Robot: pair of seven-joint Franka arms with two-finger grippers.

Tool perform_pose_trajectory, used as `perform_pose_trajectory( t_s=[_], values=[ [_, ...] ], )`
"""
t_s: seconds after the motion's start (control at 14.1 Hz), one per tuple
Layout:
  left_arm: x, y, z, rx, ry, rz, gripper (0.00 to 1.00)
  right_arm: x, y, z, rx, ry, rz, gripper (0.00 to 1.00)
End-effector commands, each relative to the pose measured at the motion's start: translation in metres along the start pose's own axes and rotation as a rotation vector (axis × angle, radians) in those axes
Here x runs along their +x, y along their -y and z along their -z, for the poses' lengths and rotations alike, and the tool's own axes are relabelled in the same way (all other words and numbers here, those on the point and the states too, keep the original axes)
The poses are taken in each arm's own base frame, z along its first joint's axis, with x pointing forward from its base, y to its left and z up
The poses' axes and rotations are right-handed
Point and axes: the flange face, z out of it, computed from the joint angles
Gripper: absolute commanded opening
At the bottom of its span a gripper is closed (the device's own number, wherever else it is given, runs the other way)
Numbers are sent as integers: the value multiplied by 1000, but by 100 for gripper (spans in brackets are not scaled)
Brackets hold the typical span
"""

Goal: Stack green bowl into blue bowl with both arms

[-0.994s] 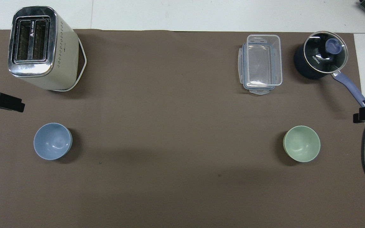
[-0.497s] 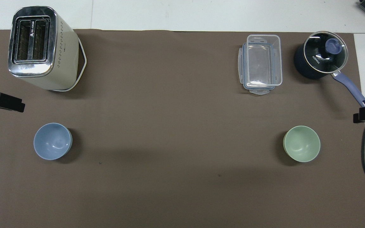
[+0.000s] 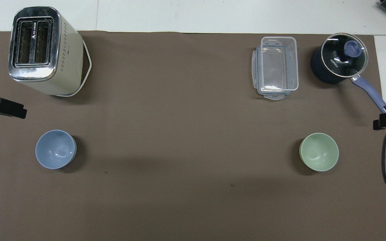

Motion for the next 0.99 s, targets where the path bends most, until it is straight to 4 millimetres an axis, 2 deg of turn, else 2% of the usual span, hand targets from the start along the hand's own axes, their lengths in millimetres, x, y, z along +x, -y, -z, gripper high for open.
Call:
perform_pose_trajectory(
  t_s=[0.0, 0.92],
  values=[
    [-6, -3, 3, -10, -7, 4, 100, -5, -2, 0, -9, -13, 8, 100],
    [-5, -2, 2, -8, -20, 9, 100, -5, -3, 0, -9, -15, 6, 100]
  ],
)
